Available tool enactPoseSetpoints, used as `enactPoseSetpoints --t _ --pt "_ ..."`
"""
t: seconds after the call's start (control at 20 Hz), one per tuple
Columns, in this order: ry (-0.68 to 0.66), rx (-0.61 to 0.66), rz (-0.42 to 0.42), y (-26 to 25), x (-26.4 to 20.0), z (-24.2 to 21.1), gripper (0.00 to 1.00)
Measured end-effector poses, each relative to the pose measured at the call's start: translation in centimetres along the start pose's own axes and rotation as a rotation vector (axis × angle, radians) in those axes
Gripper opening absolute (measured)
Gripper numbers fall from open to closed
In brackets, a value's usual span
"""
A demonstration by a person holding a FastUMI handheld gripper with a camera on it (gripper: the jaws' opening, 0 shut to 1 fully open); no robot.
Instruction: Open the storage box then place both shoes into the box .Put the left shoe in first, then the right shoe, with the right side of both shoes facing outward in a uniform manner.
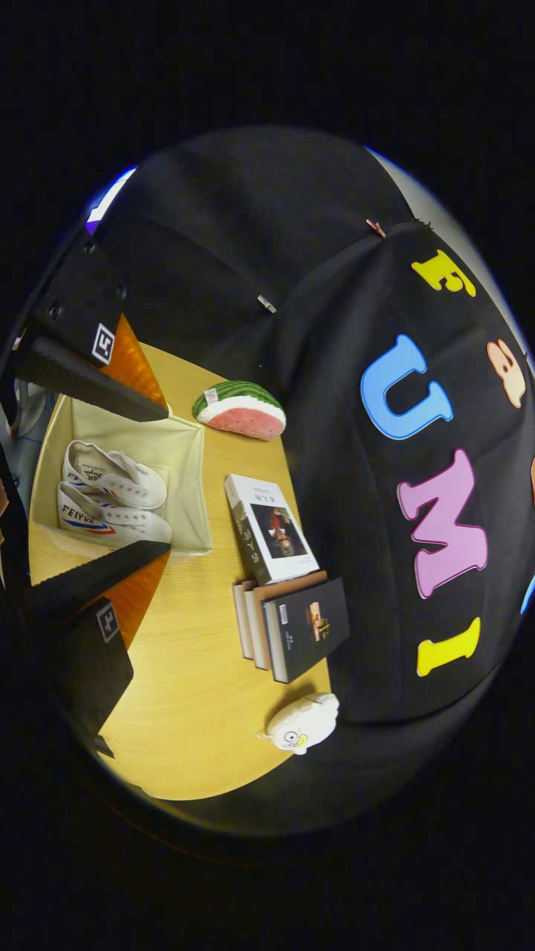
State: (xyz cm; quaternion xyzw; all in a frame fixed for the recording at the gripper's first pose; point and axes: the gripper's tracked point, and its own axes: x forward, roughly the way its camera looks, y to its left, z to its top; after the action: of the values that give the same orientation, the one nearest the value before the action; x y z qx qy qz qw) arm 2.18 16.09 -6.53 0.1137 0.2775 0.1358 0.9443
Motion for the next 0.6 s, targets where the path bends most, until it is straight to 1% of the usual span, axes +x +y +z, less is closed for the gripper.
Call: enactPoseSetpoints --t 0.2,0.3,0.45,0.5,0.6 --pt "-0.145 -0.096 -0.031 -1.8 -2.6 5.0 0.99" --pt "-0.236 -0.143 -0.067 -3.3 -4.4 8.0 0.99" --pt "-0.420 -0.219 -0.125 -5.8 -7.9 12.7 0.99" --pt "-0.477 -0.241 -0.145 -7.4 -8.9 14.5 0.99" --pt "-0.565 -0.271 -0.193 -9.0 -12.1 16.5 0.98"
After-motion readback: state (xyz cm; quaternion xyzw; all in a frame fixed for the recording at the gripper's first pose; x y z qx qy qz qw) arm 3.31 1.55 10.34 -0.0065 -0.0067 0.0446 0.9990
